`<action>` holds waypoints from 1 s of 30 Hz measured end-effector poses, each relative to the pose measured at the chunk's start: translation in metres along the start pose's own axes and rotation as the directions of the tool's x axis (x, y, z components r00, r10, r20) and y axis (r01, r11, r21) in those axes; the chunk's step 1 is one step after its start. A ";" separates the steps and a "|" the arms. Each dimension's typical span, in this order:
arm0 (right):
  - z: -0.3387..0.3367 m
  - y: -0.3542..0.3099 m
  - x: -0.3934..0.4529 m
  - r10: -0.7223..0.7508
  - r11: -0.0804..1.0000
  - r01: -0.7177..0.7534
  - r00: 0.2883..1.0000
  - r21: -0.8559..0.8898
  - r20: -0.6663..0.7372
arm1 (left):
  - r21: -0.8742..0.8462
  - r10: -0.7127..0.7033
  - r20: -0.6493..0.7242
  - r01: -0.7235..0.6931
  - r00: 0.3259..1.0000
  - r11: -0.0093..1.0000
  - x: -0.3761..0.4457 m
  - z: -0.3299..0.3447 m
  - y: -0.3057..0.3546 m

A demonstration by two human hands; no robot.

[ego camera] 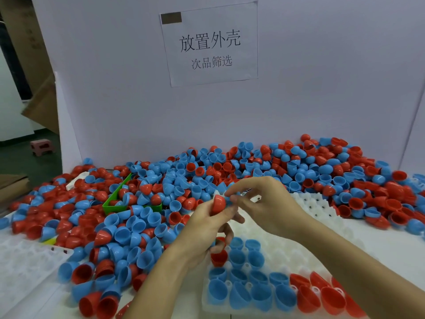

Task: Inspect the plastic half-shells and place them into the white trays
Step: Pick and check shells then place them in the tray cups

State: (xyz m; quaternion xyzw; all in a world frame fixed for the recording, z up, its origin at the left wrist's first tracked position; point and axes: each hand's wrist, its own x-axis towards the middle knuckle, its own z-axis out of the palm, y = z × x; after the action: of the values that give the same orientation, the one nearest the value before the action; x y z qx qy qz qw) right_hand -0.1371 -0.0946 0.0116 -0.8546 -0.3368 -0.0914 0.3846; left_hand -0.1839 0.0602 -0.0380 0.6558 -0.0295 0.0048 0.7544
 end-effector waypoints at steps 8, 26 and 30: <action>0.005 0.012 -0.012 0.107 0.982 -0.097 0.993 0.164 -0.058 | -0.196 -0.012 -0.303 -0.050 0.953 0.979 0.005 0.006 0.001; -0.007 0.013 -0.017 -0.077 0.965 0.089 0.995 -0.247 0.060 | -0.127 -0.058 -0.245 0.027 0.968 0.992 0.004 0.006 0.000; -0.027 0.021 -0.020 0.004 0.953 0.032 0.993 -0.300 0.119 | -0.134 -0.074 -0.288 0.036 0.955 0.990 0.005 0.002 0.000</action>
State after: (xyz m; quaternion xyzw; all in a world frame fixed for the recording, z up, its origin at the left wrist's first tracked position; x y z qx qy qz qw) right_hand -0.1363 -0.1343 0.0092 -0.9047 -0.3471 -0.0933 0.2286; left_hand -0.1789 0.0583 -0.0378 0.5988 0.1003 0.0787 0.7907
